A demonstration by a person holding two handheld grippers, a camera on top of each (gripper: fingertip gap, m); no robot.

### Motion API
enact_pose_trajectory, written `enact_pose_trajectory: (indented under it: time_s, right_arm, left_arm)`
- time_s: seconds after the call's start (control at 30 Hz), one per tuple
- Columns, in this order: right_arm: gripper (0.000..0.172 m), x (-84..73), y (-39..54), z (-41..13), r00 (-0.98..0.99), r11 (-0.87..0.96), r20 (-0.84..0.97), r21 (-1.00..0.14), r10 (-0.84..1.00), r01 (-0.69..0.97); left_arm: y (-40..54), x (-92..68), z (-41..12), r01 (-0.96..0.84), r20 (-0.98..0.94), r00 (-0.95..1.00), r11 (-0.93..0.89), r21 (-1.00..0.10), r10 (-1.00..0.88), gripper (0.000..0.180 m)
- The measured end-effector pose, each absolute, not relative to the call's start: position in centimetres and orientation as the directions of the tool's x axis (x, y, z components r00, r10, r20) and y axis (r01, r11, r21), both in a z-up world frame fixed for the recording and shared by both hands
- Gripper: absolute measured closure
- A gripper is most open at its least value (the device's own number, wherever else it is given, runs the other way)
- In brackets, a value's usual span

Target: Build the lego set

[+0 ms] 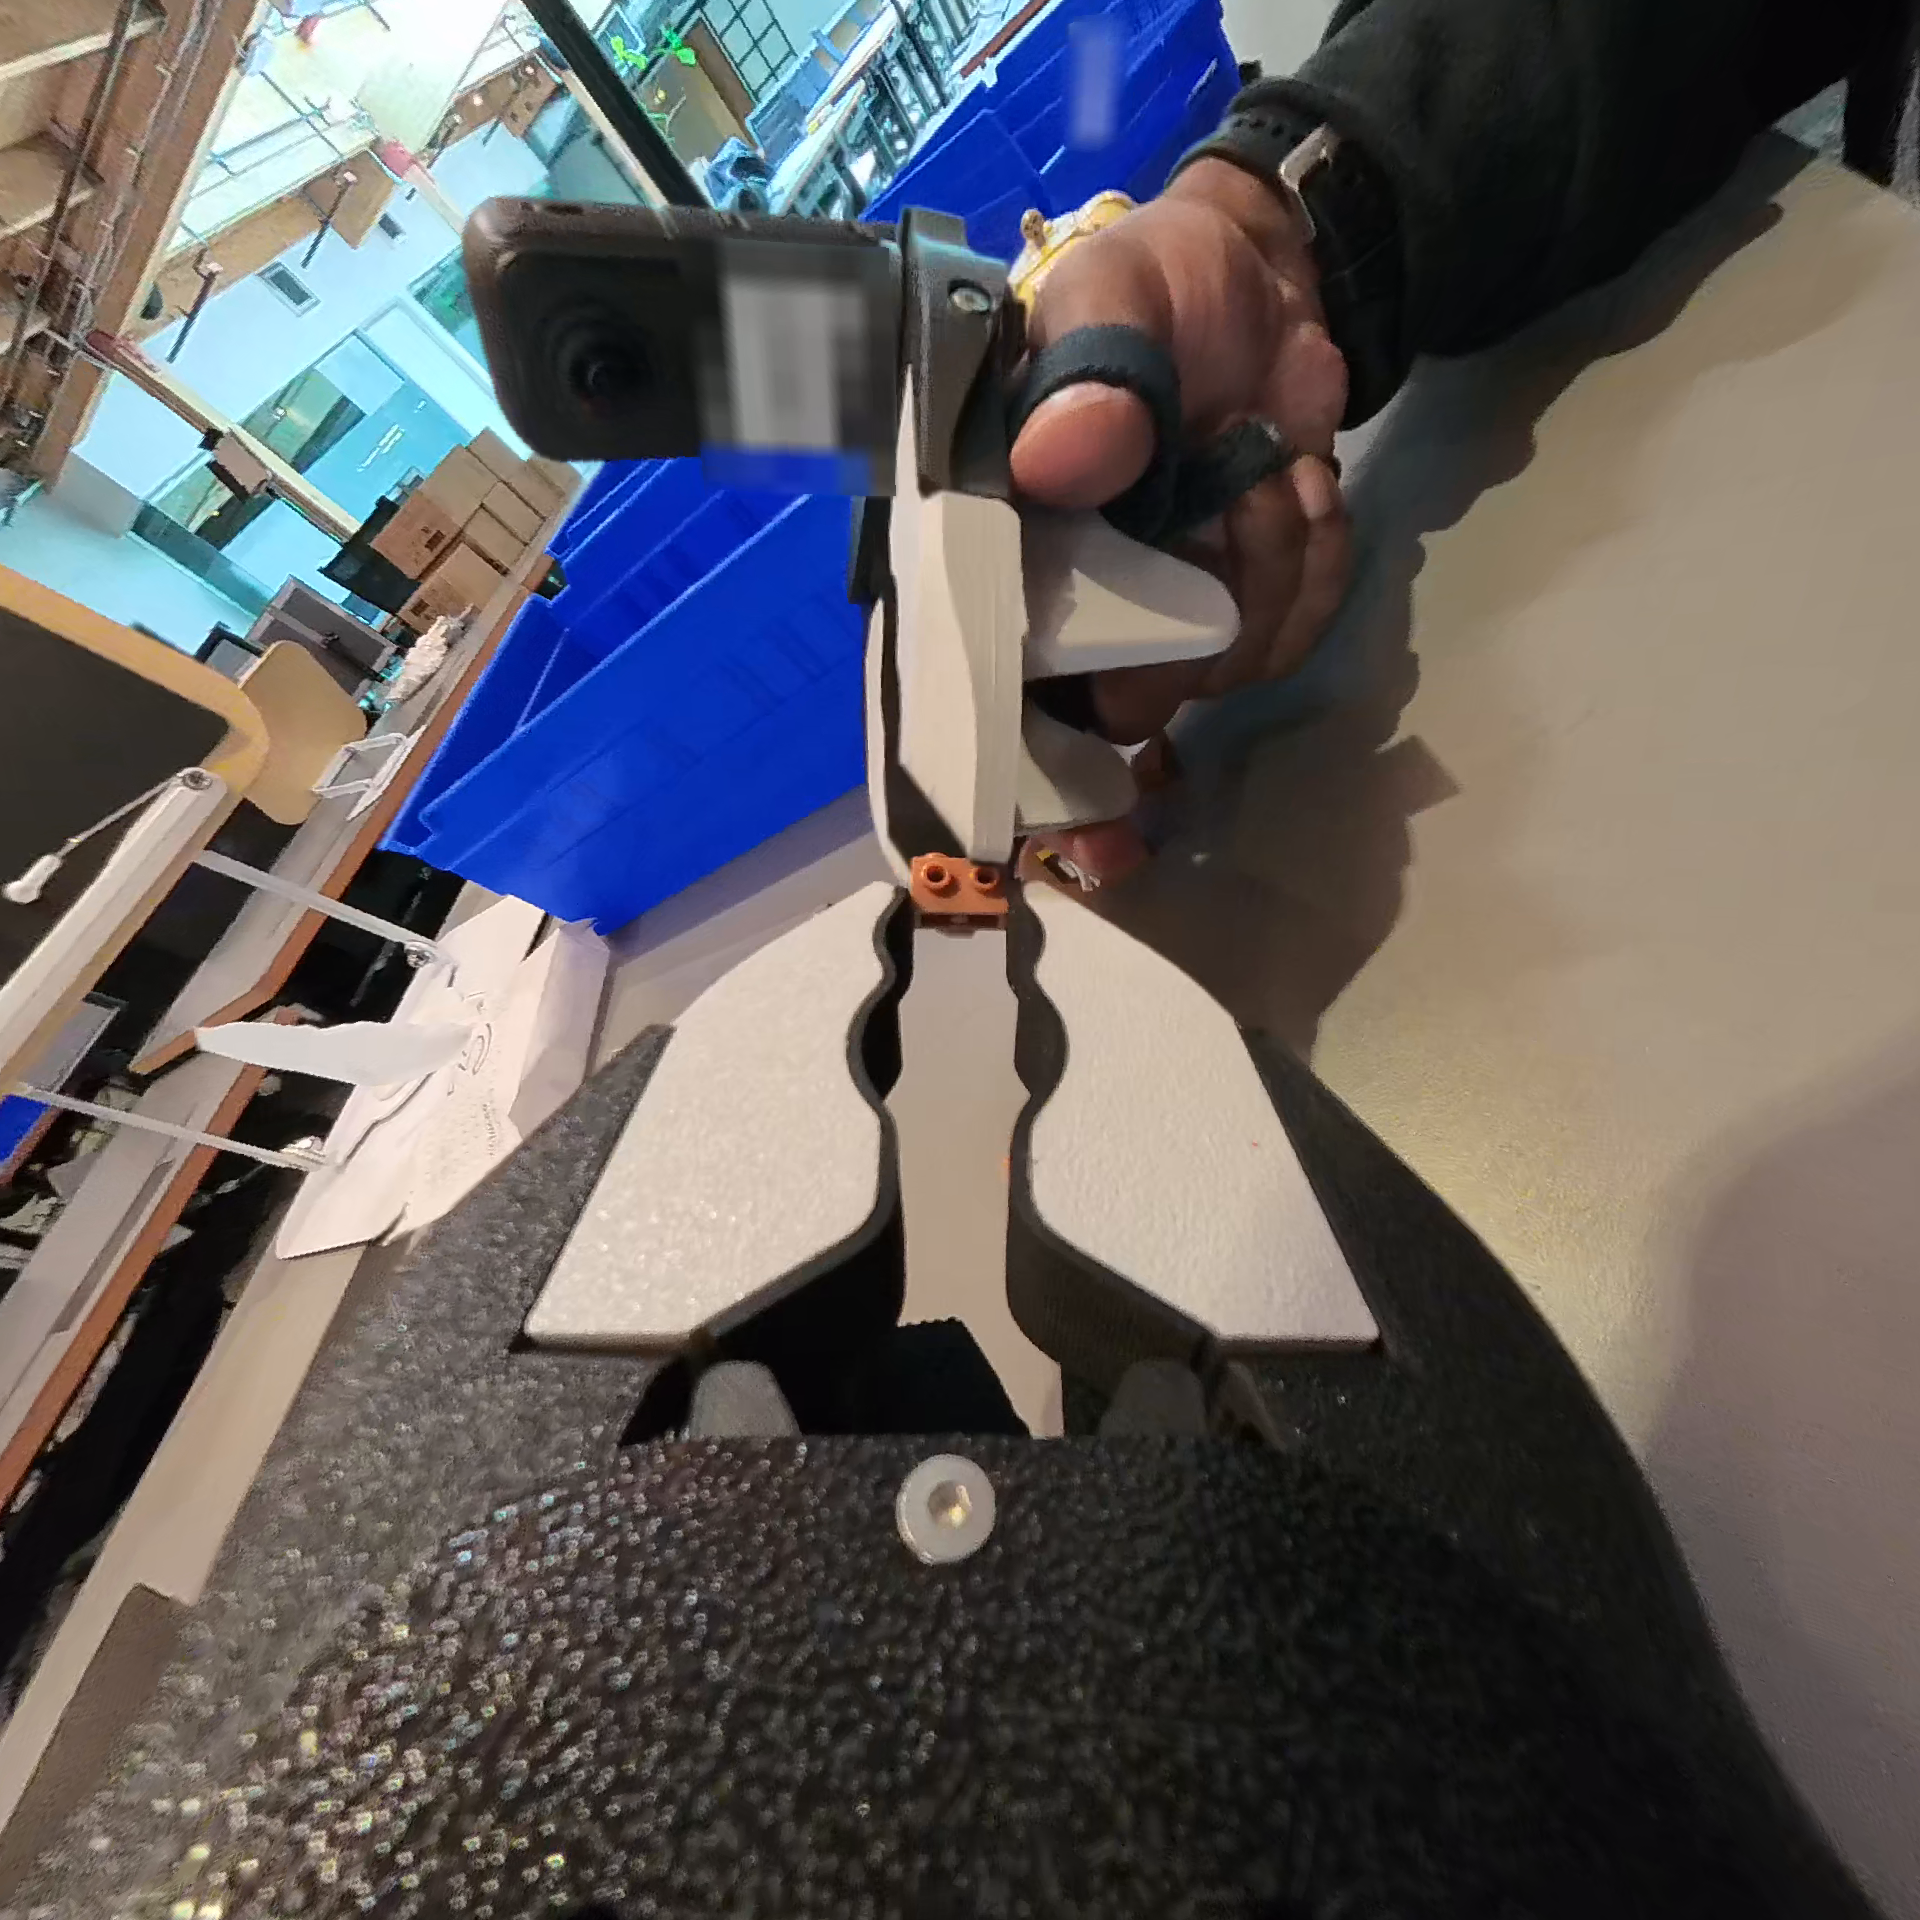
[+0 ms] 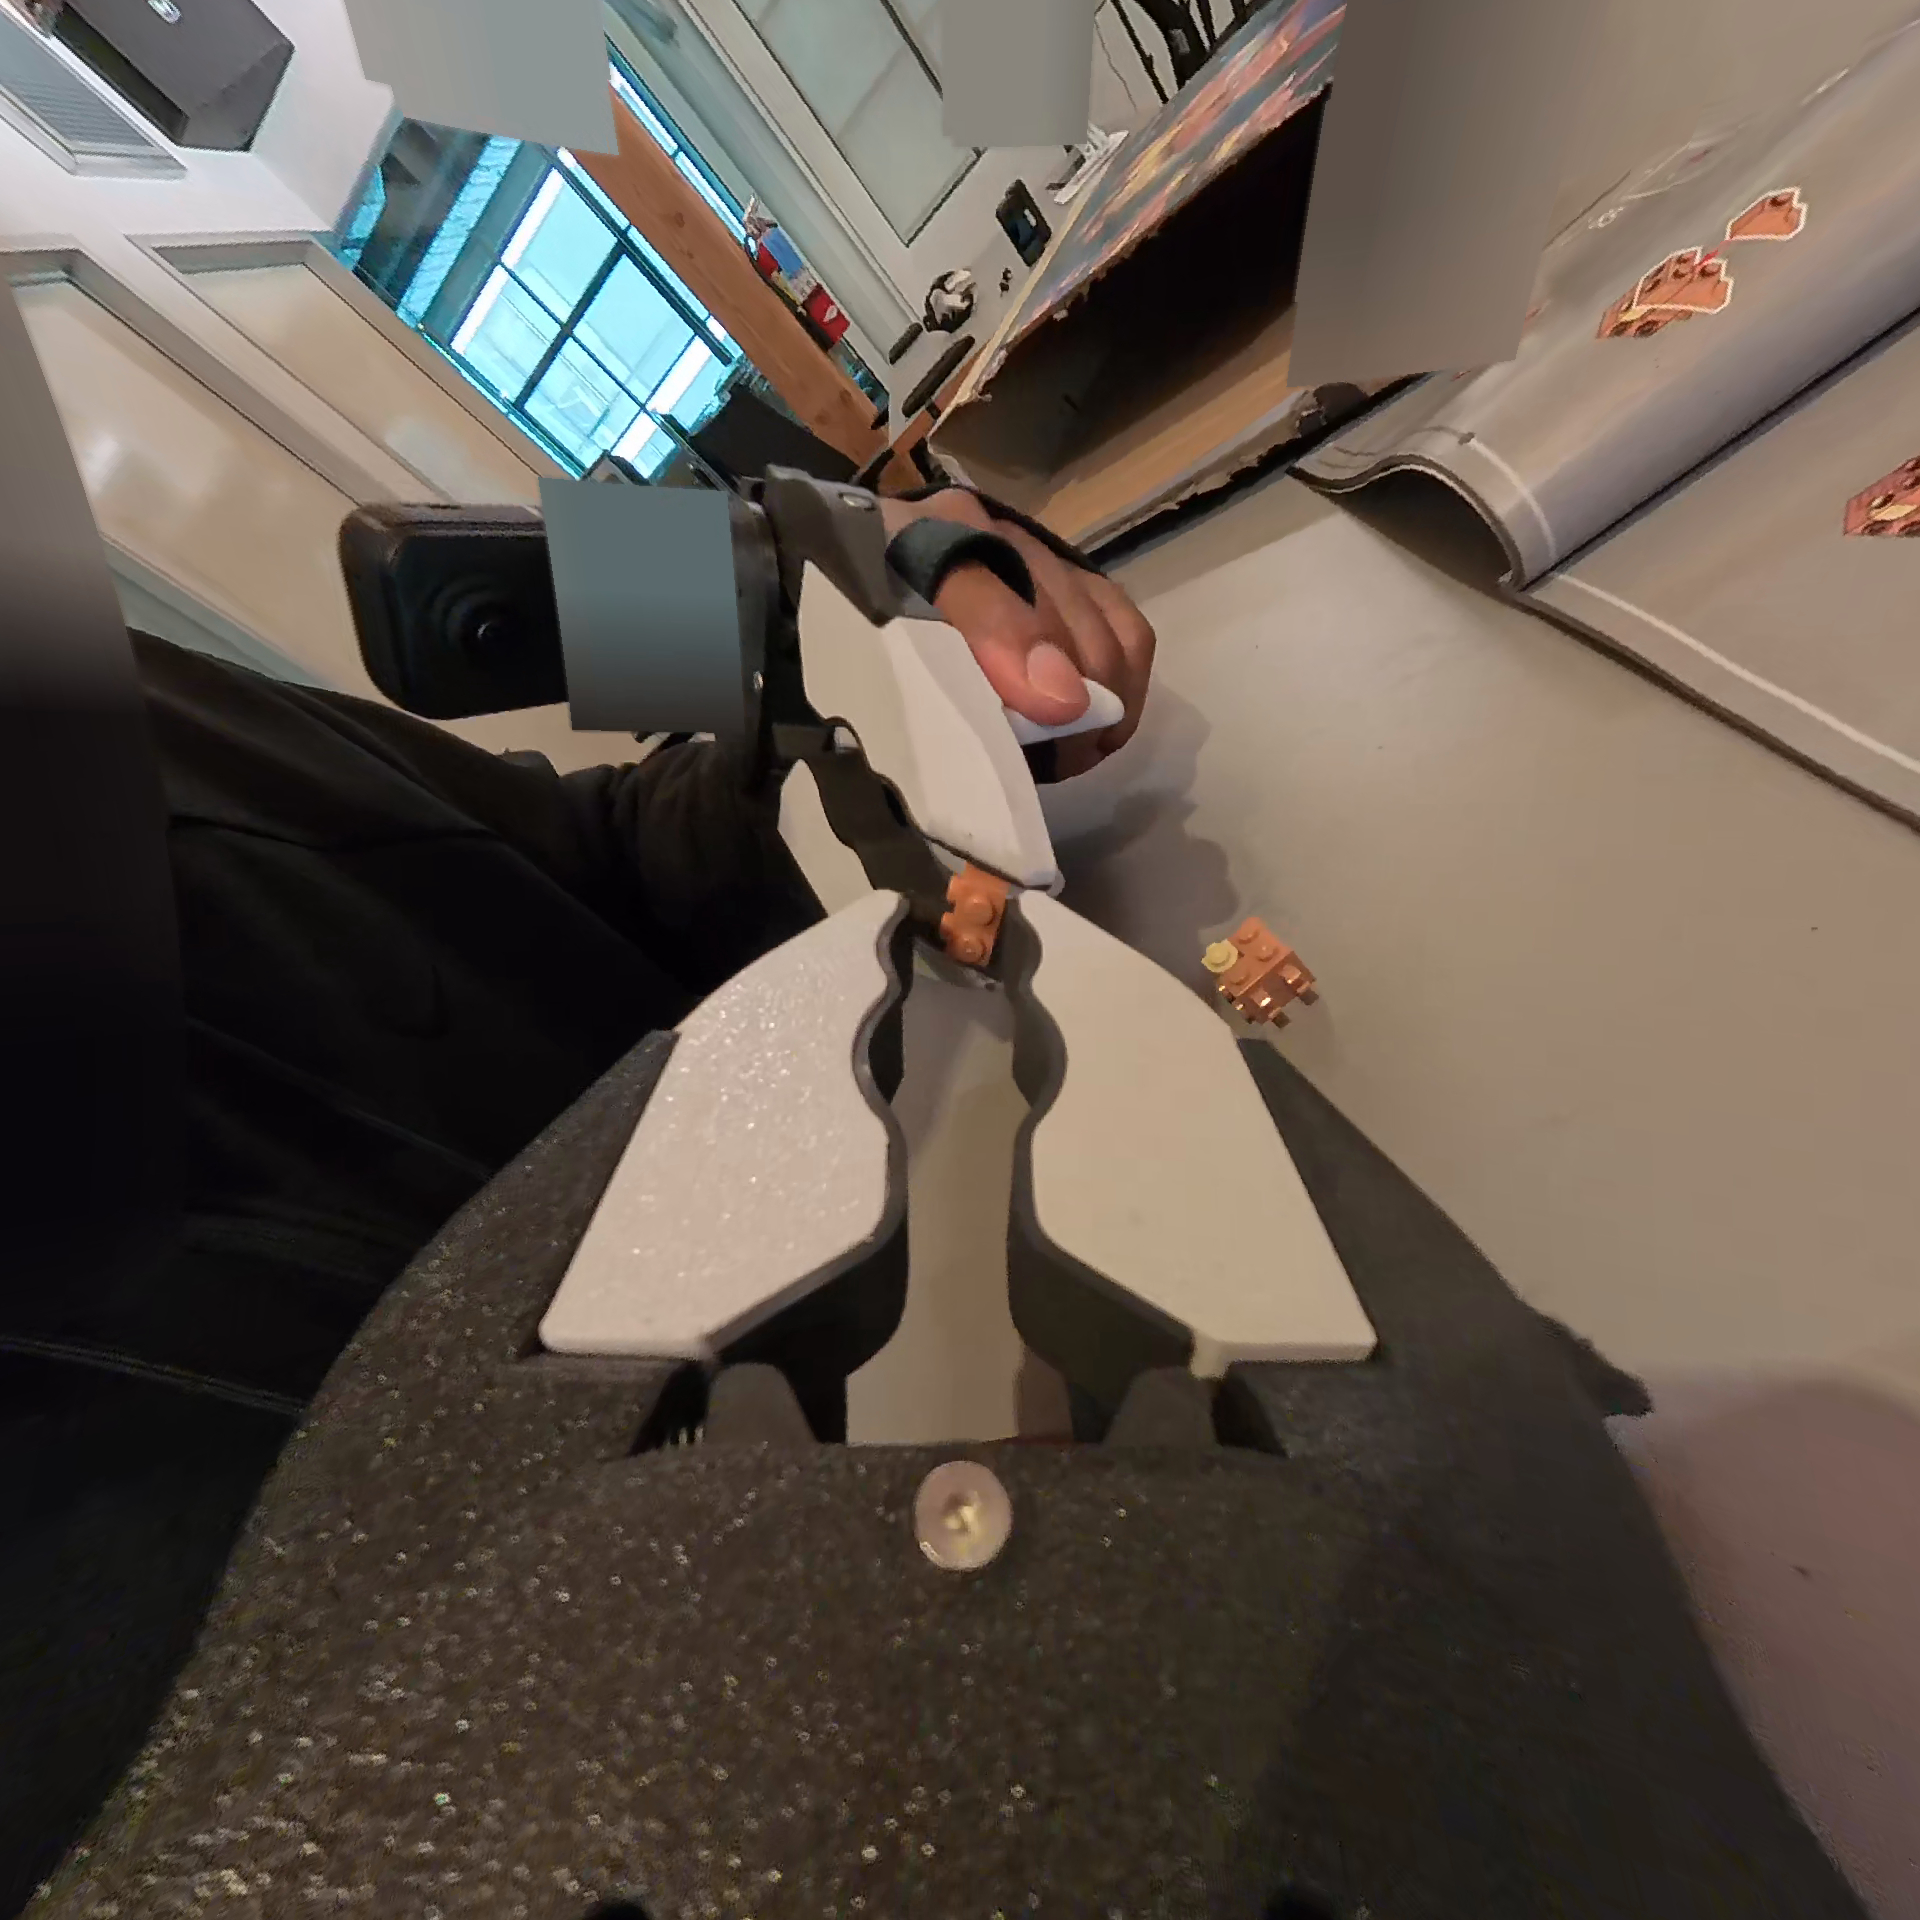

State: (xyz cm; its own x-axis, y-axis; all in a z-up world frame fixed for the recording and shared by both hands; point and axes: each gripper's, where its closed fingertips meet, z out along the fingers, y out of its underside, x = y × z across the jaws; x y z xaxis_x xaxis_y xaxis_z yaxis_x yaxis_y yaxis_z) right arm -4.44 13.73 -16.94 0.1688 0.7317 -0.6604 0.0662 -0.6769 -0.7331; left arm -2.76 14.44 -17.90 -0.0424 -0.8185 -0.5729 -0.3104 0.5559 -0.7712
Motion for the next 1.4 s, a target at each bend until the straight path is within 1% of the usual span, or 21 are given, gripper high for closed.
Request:
enact_pose_trajectory:
  time_s: [0.07, 0.2, 0.27, 0.37, 0.47, 0.6, 0.7, 0.77, 0.83, 0.97, 1.1, 1.27, 1.4]
  right_arm:
    - [0.161, -4.4, 13.8, -17.2, 0.187, -0.672, -0.651, -0.737, 0.736, 0.078]
    - [0.162, -4.4, 14.1, -17.3, 0.210, -0.663, -0.638, -0.745, 0.741, 0.075]
    - [0.162, -4.2, 14.3, -17.1, 0.220, -0.657, -0.631, -0.751, 0.743, 0.066]
    - [0.162, -3.7, 14.8, -16.8, 0.248, -0.648, -0.619, -0.759, 0.746, 0.055]
    - [0.162, -3.5, 15.1, -17.1, 0.289, -0.631, -0.589, -0.772, 0.755, 0.076]
    - [0.162, -3.5, 15.1, -18.1, 0.338, -0.599, -0.531, -0.788, 0.777, 0.139]
    - [0.162, -3.5, 15.1, -18.7, 0.376, -0.569, -0.476, -0.800, 0.795, 0.192]
    - [0.162, -3.4, 15.1, -19.0, 0.400, -0.549, -0.437, -0.805, 0.805, 0.225]
    - [0.162, -3.3, 15.2, -19.3, 0.427, -0.526, -0.392, -0.809, 0.815, 0.262]
    - [0.162, -3.1, 15.2, -20.0, 0.468, -0.483, -0.300, -0.806, 0.832, 0.342]
    - [0.162, -3.2, 14.9, -20.5, 0.485, -0.482, -0.270, -0.786, 0.832, 0.388]
    - [0.162, -3.1, 14.9, -21.3, 0.519, -0.497, -0.243, -0.753, 0.819, 0.432]
    - [0.162, -2.9, 15.2, -21.8, 0.556, -0.516, -0.222, -0.727, 0.801, 0.453]
  left_arm:
    - [14.3, -2.7, -18.0, -0.313, -0.583, -0.047, 0.567, -0.762, -0.811, 0.164]
    - [14.6, -2.7, -18.1, -0.329, -0.572, -0.040, 0.552, -0.767, -0.819, 0.163]
    - [15.1, -3.1, -19.0, -0.384, -0.526, -0.053, 0.503, -0.774, -0.849, 0.156]
    - [16.3, -4.3, -21.1, -0.528, -0.392, -0.046, 0.355, -0.771, -0.919, 0.151]
    - [16.6, -5.5, -22.7, -0.645, -0.260, -0.017, 0.209, -0.735, -0.965, 0.151]
    - [16.0, -6.1, -23.8, -0.701, -0.063, 0.038, 0.018, -0.713, -0.997, 0.152]
    - [16.1, -6.1, -25.0, -0.734, 0.006, 0.080, -0.062, -0.676, -0.997, 0.154]
    - [16.2, -5.8, -25.3, -0.733, 0.008, 0.093, -0.074, -0.676, -0.996, 0.156]
    - [16.2, -5.5, -25.4, -0.732, 0.009, 0.095, -0.076, -0.677, -0.995, 0.163]
    - [16.2, -5.0, -25.3, -0.739, -0.025, 0.090, -0.050, -0.672, -0.996, 0.163]
    - [16.5, -4.5, -24.7, -0.756, -0.151, 0.078, 0.040, -0.654, -0.985, 0.163]
    - [16.4, -3.6, -23.3, -0.733, -0.318, 0.040, 0.188, -0.653, -0.947, 0.163]
    - [16.6, -3.2, -22.9, -0.712, -0.380, 0.056, 0.230, -0.664, -0.923, 0.163]
